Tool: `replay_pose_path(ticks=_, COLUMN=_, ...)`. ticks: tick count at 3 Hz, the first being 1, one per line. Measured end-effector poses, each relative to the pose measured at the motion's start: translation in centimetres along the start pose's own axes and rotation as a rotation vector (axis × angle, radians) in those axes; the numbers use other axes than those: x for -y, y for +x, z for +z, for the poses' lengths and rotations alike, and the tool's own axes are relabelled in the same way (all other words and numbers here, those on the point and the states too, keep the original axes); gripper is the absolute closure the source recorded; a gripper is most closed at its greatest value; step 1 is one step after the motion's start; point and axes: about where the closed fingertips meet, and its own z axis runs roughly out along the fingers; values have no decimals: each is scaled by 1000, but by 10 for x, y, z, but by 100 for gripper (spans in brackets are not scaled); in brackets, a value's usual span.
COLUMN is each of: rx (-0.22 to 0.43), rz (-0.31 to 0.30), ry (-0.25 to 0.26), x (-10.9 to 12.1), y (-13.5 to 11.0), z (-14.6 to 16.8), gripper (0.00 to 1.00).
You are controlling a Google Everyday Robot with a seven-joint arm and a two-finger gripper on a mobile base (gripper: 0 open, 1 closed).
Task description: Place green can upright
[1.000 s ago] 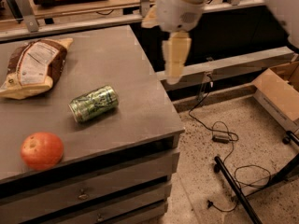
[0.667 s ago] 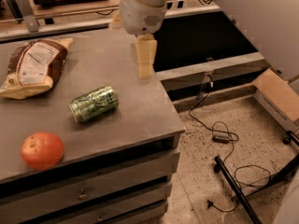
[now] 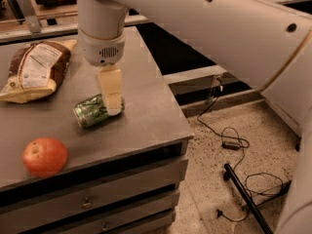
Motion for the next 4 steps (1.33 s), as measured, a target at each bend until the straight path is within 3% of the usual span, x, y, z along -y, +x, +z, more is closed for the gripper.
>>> replay_pose_path(ticks=1, rx=1, rz=2, ry=1, x=0, y=0, z=0, gripper=0)
replay_pose_path(ticks=4, rx=34, rz=-104, ry=-215, x=3, y=-71, z=61, gripper=0)
